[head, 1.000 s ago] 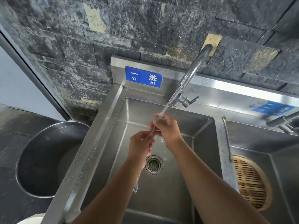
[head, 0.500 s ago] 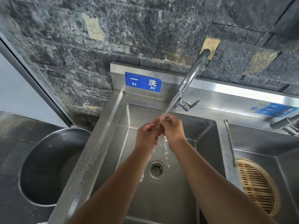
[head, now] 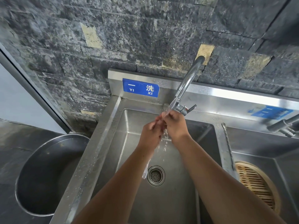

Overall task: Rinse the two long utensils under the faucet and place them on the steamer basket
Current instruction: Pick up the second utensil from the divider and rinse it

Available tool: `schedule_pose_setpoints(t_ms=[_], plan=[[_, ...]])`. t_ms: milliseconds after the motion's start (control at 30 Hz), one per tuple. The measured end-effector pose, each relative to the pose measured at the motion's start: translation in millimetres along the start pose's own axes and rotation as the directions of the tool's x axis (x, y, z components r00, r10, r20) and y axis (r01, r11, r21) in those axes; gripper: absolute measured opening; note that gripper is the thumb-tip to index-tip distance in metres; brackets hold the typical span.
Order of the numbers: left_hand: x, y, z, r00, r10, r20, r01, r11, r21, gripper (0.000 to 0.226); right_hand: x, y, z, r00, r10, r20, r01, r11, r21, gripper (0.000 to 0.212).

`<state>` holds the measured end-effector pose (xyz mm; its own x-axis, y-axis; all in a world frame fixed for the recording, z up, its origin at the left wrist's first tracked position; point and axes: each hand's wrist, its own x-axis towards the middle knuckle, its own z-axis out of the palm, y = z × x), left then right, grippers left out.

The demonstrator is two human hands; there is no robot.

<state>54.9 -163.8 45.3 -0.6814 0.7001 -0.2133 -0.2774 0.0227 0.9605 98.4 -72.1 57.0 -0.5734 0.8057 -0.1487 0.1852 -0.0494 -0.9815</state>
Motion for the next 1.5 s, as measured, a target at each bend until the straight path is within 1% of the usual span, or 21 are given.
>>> schedule_pose_setpoints(t_ms=[67,133,200,267,333,467,567,633,700,800,867,967,1033,1100,1200,1300,1333,1433,1500], plan=[[0,-2,-1,0.999,0.046,0.009,-0.047,0.997,0.065,0.037,2,-9,0,0.999,-0.034,0.021,0.034,0.999,-0.015,0.028],[-1,-5,-1,0.998,0.059,0.015,-0.061,0.988,0.145,0.038,5,-17,-2,1.0,-0.022,0.008,0.022,0.999,0.024,0.027],[-5,-11,-1,0.999,0.035,0.024,-0.039,0.982,0.184,0.038,8,-24,-6,1.0,0.015,-0.018,-0.014,0.997,0.07,0.022],[-12,-19,0,1.0,0.004,0.031,-0.01,0.98,0.197,0.036,13,-32,-11,0.998,0.036,-0.041,-0.031,0.993,0.11,0.022],[-20,-28,-2,0.999,0.001,0.032,-0.008,0.978,0.209,0.034,19,-38,-14,0.997,0.037,-0.065,-0.029,0.993,0.114,0.023],[-25,-31,-11,1.0,-0.009,0.023,0.005,0.984,0.18,0.033,24,-48,-10,1.0,0.011,-0.025,-0.01,0.998,0.067,0.022],[-20,-22,-14,0.999,-0.006,0.044,-0.001,0.988,0.155,0.034,28,-59,-7,1.0,-0.022,-0.015,0.023,0.995,0.099,0.021],[-16,-17,-15,0.997,-0.006,0.074,-0.004,0.99,0.142,0.033,31,-66,-8,0.999,-0.034,-0.014,0.036,0.987,0.159,0.017],[-14,-15,-16,0.994,-0.005,0.105,-0.007,0.993,0.118,0.03,33,-70,-8,1.0,-0.009,-0.02,0.014,0.968,0.25,0.016],[-16,-20,-17,0.99,-0.021,0.137,0.014,0.999,0.052,0.027,33,-66,-8,0.999,0.008,-0.051,0.003,0.977,0.212,0.014],[-19,-24,-18,0.988,-0.054,0.147,0.05,0.998,0.028,0.026,33,-60,-9,0.999,0.014,-0.046,-0.003,0.972,0.236,0.019],[-20,-26,-19,0.987,-0.107,0.124,0.105,0.994,0.027,0.025,30,-53,-8,0.999,0.048,-0.024,-0.037,0.94,0.339,0.023],[-19,-25,-19,0.985,-0.142,0.094,0.14,0.99,0.02,0.025,25,-46,-5,0.997,0.074,0.015,-0.073,0.907,0.414,0.025],[-19,-25,-19,0.983,-0.17,0.069,0.17,0.985,0.013,0.026,18,-37,0,0.993,0.102,0.061,-0.118,0.896,0.427,0.031],[-19,-24,-15,0.977,-0.208,0.041,0.209,0.978,-0.012,0.029,6,-22,8,0.985,0.138,0.1,-0.166,0.906,0.39,0.035],[-19,-22,-12,0.975,-0.221,0.018,0.222,0.972,-0.074,0.037,-7,-8,16,0.977,0.169,0.131,-0.2,0.94,0.278,0.037],[-19,-22,-12,0.975,-0.221,0.015,0.221,0.972,-0.083,0.038,-11,-3,17,0.98,0.157,0.124,-0.182,0.957,0.226,0.038],[-20,-23,-13,0.976,-0.218,-0.005,0.216,0.971,-0.098,0.042,-19,11,18,0.995,0.046,0.084,-0.047,0.999,0.009,0.04],[-20,-25,-15,0.972,-0.233,-0.022,0.229,0.968,-0.104,0.034,-26,19,17,0.997,0.007,0.075,-0.001,0.997,-0.082,0.039]])
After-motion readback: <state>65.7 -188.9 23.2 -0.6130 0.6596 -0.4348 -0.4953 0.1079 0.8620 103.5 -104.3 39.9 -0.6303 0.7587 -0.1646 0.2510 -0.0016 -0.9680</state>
